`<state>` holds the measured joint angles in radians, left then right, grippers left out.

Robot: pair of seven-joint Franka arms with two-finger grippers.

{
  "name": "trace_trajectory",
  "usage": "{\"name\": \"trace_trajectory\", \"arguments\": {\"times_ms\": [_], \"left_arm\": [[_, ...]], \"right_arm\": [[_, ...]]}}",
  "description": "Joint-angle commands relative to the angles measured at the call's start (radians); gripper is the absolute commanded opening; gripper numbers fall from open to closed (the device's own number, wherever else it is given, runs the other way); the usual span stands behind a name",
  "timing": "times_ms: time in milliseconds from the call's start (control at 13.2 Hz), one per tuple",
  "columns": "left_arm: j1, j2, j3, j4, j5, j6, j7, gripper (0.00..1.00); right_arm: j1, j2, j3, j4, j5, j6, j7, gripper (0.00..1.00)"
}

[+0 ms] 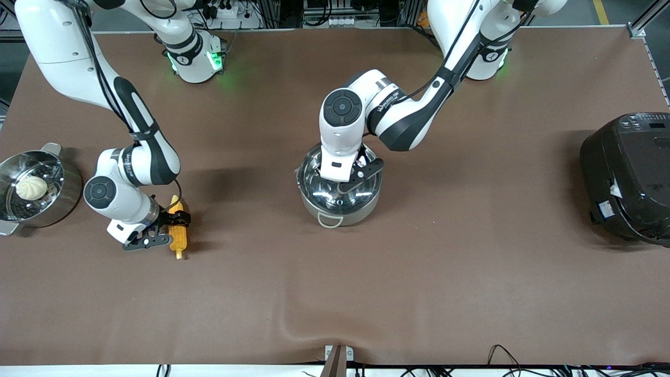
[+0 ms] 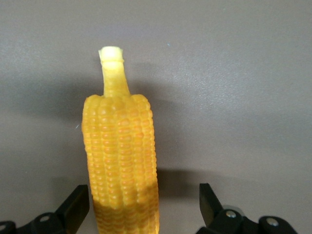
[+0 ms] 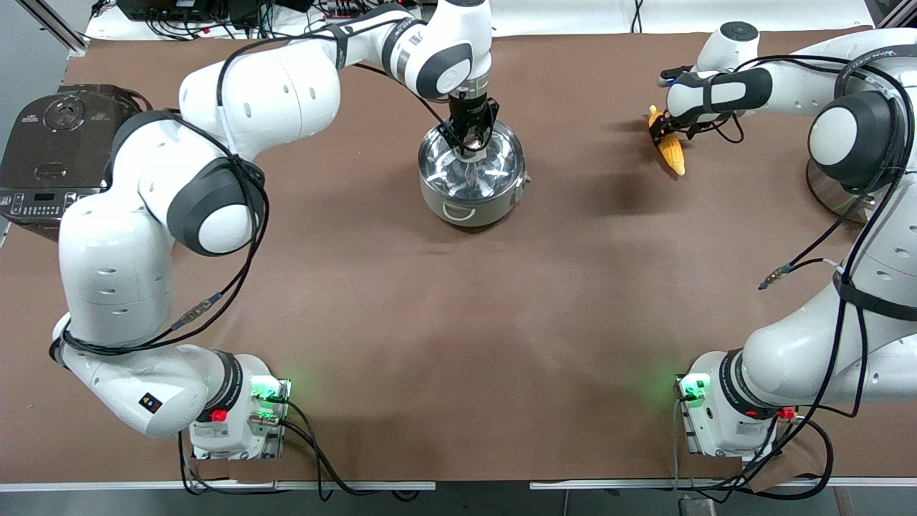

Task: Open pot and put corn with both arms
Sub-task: 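Grasp the lid knob with the left gripper while the right gripper grasps the corn, then lift the glass lid off the pot with the left gripper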

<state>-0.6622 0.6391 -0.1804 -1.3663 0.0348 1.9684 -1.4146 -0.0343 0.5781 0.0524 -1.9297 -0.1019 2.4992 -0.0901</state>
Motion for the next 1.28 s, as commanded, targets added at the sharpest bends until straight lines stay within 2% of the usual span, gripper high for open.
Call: {"name": "trace_trajectory", "arguments": {"times_ms": [0, 226, 377, 453, 528, 604, 830, 981, 1208], "left_arm": [[-0.002, 0.010, 0.001, 0.012, 0.010, -0.022, -0.023, 0.00], [0.012, -0.013, 0.002, 0.012, 0.019, -0.023, -0.012, 0.00], [0.064, -0.064, 0.001, 0.009, 0.065, -0.032, -0.006, 0.00], [0.091, -0.096, 0.001, 0.006, 0.065, -0.043, 0.008, 0.00], [0.119, -0.122, -0.002, 0.006, 0.063, -0.071, 0.049, 0.00], [0.143, -0.145, -0.001, 0.004, 0.062, -0.104, 0.095, 0.00], [0.254, -0.200, -0.013, -0.002, 0.037, -0.166, 0.254, 0.00], [0.355, -0.225, -0.013, -0.005, -0.025, -0.215, 0.429, 0.00], [0.488, -0.242, -0.013, -0.028, -0.041, -0.267, 0.678, 0.00]], "right_arm": [[0.002, -0.003, 0.011, -0.008, -0.016, 0.001, 0.024, 1.00], [0.004, -0.003, 0.012, -0.011, -0.016, 0.001, 0.024, 1.00], [0.005, -0.003, 0.012, -0.011, -0.016, 0.003, 0.024, 1.00], [-0.001, -0.003, 0.012, -0.011, -0.016, 0.010, 0.024, 0.96], [-0.004, -0.003, 0.011, -0.009, -0.016, 0.007, 0.023, 0.39], [-0.002, -0.003, 0.012, -0.011, -0.016, 0.004, 0.020, 0.00], [0.002, -0.007, 0.011, -0.011, -0.016, 0.001, 0.010, 0.00], [0.004, -0.014, 0.011, -0.009, -0.016, 0.000, 0.009, 0.00], [0.019, -0.055, 0.017, 0.004, -0.018, -0.038, 0.010, 0.00]]}}
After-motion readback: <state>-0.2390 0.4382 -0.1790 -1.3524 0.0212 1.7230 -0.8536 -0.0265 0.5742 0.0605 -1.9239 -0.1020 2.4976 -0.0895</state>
